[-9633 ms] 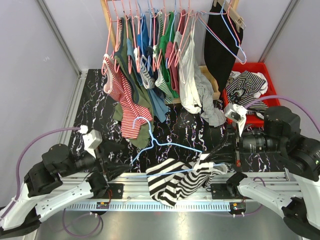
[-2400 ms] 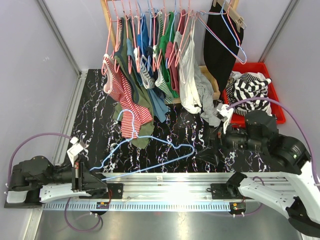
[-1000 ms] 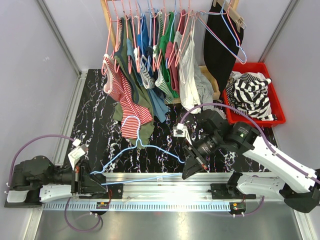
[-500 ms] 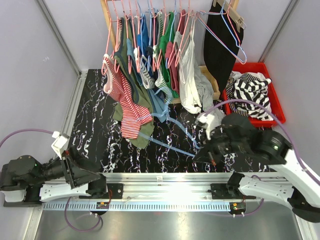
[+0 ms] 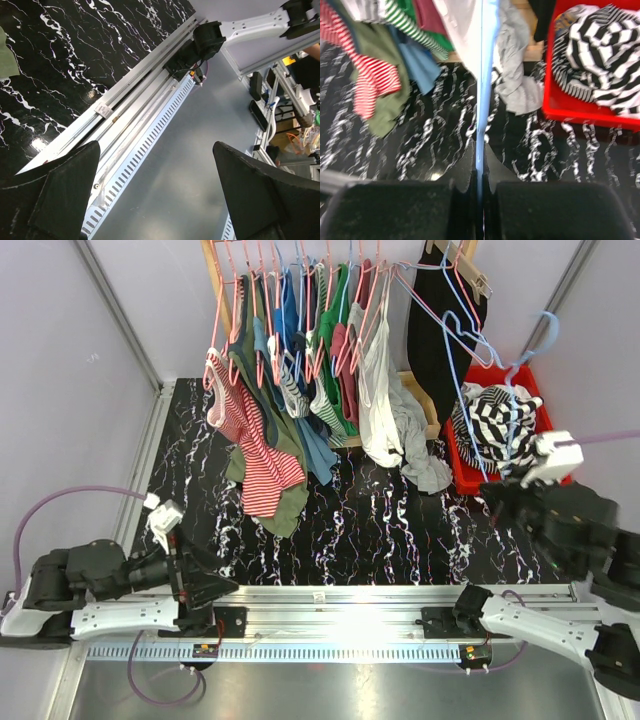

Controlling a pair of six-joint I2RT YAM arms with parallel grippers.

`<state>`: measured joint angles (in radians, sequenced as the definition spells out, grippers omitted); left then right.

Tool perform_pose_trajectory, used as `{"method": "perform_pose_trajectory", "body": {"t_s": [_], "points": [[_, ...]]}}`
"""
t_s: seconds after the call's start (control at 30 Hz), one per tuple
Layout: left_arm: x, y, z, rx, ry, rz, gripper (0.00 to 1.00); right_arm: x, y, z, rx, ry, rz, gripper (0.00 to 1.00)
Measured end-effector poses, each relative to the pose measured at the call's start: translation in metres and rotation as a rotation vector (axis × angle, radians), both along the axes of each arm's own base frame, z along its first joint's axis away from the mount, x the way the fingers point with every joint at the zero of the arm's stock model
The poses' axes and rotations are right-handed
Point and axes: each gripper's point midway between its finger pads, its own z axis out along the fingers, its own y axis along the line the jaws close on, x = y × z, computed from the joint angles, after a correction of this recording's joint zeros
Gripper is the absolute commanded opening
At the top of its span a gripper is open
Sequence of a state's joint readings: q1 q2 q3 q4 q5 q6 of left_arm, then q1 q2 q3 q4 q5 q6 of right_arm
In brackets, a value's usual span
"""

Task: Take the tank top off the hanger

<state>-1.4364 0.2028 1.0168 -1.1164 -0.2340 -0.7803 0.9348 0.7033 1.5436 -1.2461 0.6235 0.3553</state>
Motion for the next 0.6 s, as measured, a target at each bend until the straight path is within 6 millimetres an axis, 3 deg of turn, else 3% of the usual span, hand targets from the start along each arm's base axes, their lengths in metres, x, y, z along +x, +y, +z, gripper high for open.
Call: {"method": "perform_pose_trajectory", "body": {"t_s": [0.17, 0.2, 0.27, 0.4, 0.6], "points": [[0.003, -0.017, -0.007, 0.04, -0.022, -0.012, 0.99, 0.048, 0.039, 0.004, -0.116, -0.001, -0.068, 0.0], [0.003, -0.02, -0.009, 0.044, -0.025, -0.014, 0.99, 0.064, 0.055, 0.008, -0.134, 0.0, -0.069, 0.0], [0.004, -0.025, -0.012, 0.054, -0.033, -0.018, 0.99, 0.091, 0.065, 0.01, -0.128, 0.017, -0.098, 0.0], [0.005, -0.033, -0.011, 0.039, -0.045, -0.024, 0.99, 0.153, 0.056, 0.009, -0.092, 0.064, -0.186, 0.0], [0.004, -0.036, -0.01, -0.007, -0.058, -0.031, 0.99, 0.203, 0.073, 0.021, -0.037, 0.07, -0.097, 0.0]]}}
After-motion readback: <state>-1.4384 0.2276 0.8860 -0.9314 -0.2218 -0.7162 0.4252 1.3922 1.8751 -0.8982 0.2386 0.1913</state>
